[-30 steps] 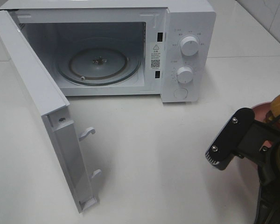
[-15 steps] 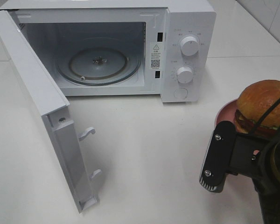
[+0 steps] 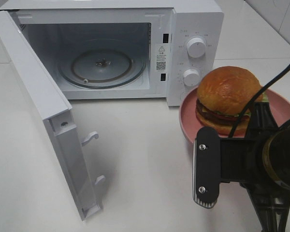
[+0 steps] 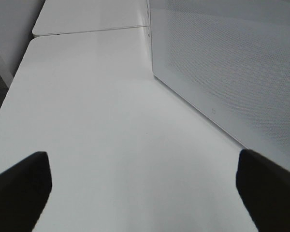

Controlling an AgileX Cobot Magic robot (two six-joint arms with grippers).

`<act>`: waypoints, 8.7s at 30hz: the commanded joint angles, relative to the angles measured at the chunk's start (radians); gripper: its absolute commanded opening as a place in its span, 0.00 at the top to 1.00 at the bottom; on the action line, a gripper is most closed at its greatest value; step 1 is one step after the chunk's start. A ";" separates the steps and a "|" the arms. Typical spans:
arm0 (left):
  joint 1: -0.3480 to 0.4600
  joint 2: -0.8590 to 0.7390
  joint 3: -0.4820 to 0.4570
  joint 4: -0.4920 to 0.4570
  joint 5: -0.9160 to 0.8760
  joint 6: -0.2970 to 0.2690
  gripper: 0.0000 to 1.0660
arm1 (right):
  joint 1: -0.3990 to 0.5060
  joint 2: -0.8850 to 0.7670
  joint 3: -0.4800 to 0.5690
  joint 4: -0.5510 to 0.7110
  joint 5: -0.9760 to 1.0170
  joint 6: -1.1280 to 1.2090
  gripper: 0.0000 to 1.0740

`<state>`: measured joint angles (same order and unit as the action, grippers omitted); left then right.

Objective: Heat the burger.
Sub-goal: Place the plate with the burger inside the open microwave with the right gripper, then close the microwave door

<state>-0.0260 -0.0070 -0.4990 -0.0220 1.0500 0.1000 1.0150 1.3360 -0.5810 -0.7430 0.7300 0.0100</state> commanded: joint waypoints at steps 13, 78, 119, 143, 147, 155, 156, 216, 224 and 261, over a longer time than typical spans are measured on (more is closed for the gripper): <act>-0.006 -0.021 0.002 -0.007 -0.010 0.001 0.10 | -0.001 -0.009 0.002 -0.094 -0.226 -0.253 1.00; -0.006 -0.021 0.002 -0.006 -0.010 0.001 0.10 | -0.321 0.229 -0.330 0.711 -0.387 -1.563 1.00; -0.006 -0.021 0.002 -0.005 -0.010 0.001 0.10 | -0.300 0.577 -0.722 0.688 -0.380 -1.394 1.00; -0.006 -0.019 0.002 -0.004 -0.010 0.001 0.10 | -0.288 0.806 -1.017 0.435 -0.300 -1.008 1.00; -0.006 -0.019 0.002 -0.004 -0.010 0.001 0.10 | -0.288 0.839 -1.068 0.421 -0.289 -0.963 1.00; -0.006 -0.019 0.002 -0.004 -0.010 0.001 0.10 | -0.288 0.926 -1.200 0.392 -0.198 -0.879 1.00; -0.006 -0.019 0.002 -0.004 -0.010 0.001 0.10 | -0.288 0.945 -1.225 0.381 -0.192 -0.861 1.00; -0.006 -0.018 0.002 -0.003 -0.010 0.001 0.10 | -0.289 0.939 -1.211 0.401 -0.216 -0.780 0.37; -0.006 -0.018 0.002 -0.003 -0.010 0.001 0.10 | -0.289 0.840 -1.068 0.401 -0.276 -0.782 0.36; -0.006 -0.018 0.002 -0.003 -0.010 0.001 0.10 | -0.289 0.229 -0.341 0.456 -0.282 -0.573 0.36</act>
<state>-0.0260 -0.0070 -0.4990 -0.0220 1.0500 0.1000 0.7280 1.5940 -0.9430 -0.2920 0.4480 -0.5980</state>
